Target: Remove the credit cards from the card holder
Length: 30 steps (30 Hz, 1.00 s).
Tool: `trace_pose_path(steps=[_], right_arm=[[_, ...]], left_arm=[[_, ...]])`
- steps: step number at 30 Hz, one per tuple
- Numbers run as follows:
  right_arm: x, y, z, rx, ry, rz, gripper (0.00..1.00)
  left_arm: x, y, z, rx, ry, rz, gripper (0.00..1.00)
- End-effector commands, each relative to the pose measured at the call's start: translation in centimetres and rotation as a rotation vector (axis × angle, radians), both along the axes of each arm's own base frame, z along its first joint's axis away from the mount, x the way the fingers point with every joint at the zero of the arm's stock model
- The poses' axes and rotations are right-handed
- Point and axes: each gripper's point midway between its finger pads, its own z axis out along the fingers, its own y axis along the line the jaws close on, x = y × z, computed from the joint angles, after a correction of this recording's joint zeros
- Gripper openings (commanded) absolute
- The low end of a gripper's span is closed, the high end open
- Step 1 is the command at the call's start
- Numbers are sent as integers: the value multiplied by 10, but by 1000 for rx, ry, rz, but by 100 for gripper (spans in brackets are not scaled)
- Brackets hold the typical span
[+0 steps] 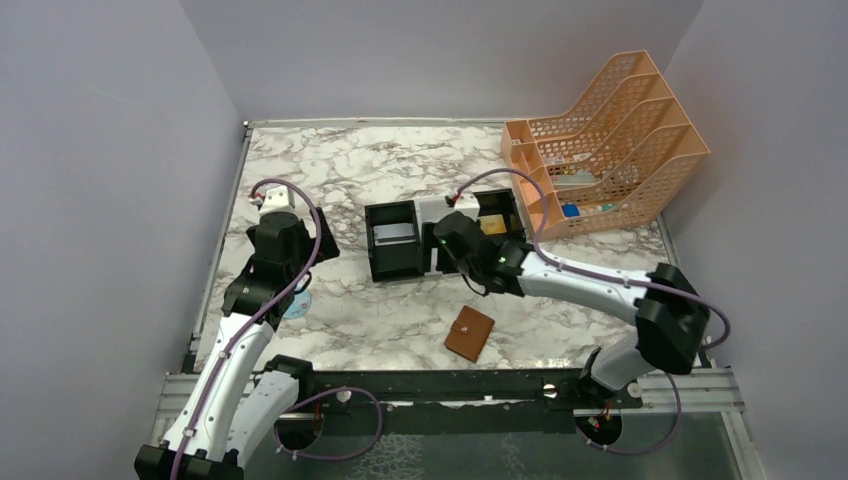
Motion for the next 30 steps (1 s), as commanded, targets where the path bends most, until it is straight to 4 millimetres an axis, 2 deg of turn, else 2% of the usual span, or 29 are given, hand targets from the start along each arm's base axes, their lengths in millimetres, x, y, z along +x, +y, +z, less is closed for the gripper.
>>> trace_pose_path(steps=[1, 4, 8, 12, 15, 21, 23, 26, 30], right_arm=[[-35, -40, -11, 24, 60, -25, 74], [-64, -68, -26, 83, 121, -54, 67], [-94, -96, -48, 166, 181, -94, 56], [-104, -111, -61, 210, 191, -123, 48], [-107, -123, -67, 178, 212, -174, 42], [-122, -138, -91, 104, 300, -209, 41], [-128, -137, -97, 125, 327, -196, 41], [-139, -132, -101, 177, 376, -181, 41], [-149, -131, -113, 245, 426, -194, 41]], left_arm=[[2, -30, 4, -68, -23, -171, 99], [-3, -68, 7, -166, -31, -367, 98], [-21, -117, -1, -317, 41, -568, 92], [-38, -155, -2, -259, 62, -678, 90], [-54, -185, -14, -202, 111, -748, 86], [-84, -231, -51, -66, 210, -830, 80], [-93, -243, -62, -16, 232, -855, 78], [-101, -261, -70, 13, 244, -878, 77], [-109, -283, -71, 53, 226, -921, 75]])
